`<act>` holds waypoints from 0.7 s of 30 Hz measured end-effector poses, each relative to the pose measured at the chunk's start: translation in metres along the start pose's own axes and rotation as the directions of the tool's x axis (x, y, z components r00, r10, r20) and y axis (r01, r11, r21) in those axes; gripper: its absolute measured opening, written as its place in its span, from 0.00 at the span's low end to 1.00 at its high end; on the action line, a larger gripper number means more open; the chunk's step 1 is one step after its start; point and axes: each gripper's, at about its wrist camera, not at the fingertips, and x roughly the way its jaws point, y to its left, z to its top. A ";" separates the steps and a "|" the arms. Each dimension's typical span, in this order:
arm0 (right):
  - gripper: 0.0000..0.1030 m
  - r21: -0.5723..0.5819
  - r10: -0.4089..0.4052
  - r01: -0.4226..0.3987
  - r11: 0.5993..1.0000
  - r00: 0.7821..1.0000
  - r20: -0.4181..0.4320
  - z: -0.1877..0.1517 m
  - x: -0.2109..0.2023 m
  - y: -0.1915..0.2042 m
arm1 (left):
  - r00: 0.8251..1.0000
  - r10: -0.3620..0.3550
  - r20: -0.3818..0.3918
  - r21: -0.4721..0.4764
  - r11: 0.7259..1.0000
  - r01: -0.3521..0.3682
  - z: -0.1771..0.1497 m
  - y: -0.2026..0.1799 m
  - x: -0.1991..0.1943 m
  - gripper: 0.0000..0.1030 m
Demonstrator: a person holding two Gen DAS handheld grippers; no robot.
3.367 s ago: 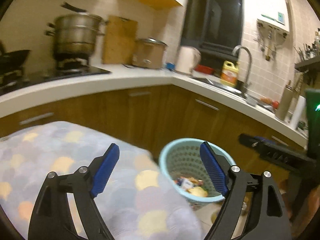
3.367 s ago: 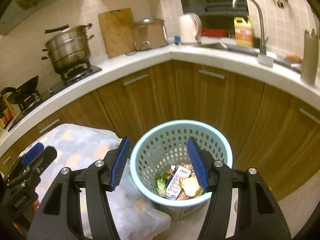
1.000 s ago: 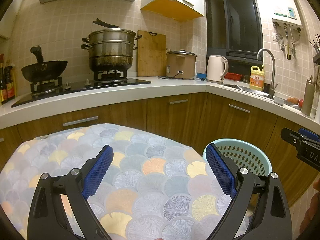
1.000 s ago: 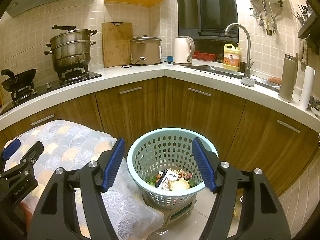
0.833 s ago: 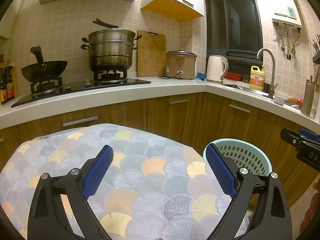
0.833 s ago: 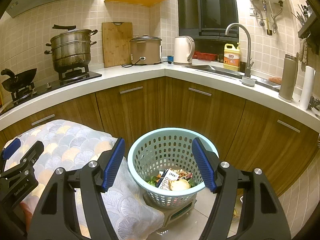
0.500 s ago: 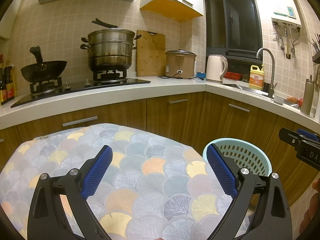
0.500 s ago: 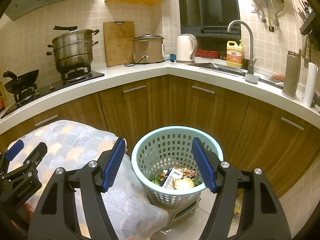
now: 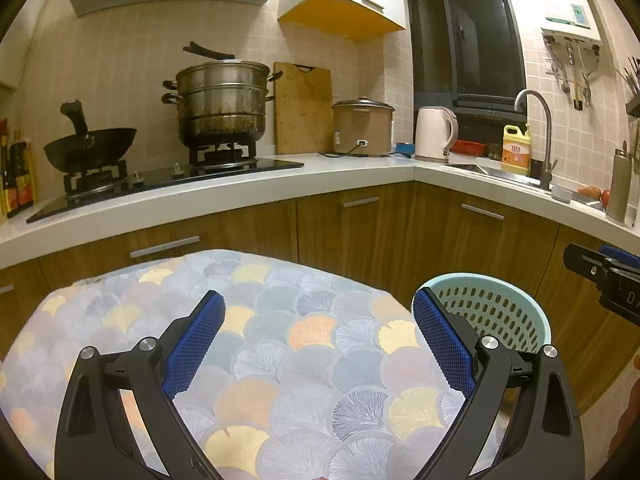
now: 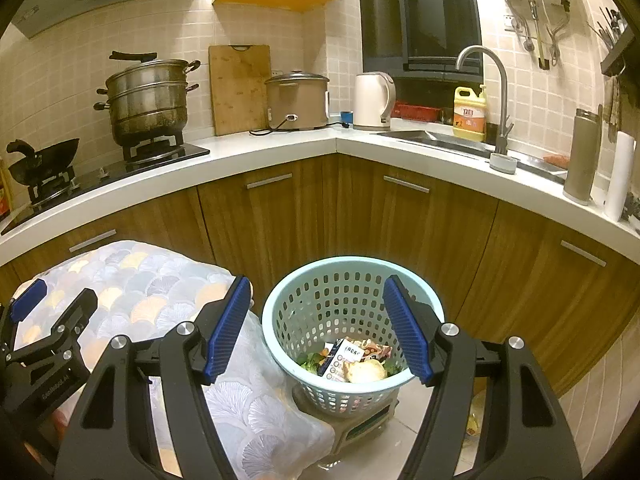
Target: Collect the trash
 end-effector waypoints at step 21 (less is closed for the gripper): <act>0.63 -0.008 0.011 -0.011 1.000 1.000 -0.002 0.001 0.000 0.003 | 1.000 0.002 0.012 -0.012 1.000 -0.002 0.001 0.005 -0.002 0.90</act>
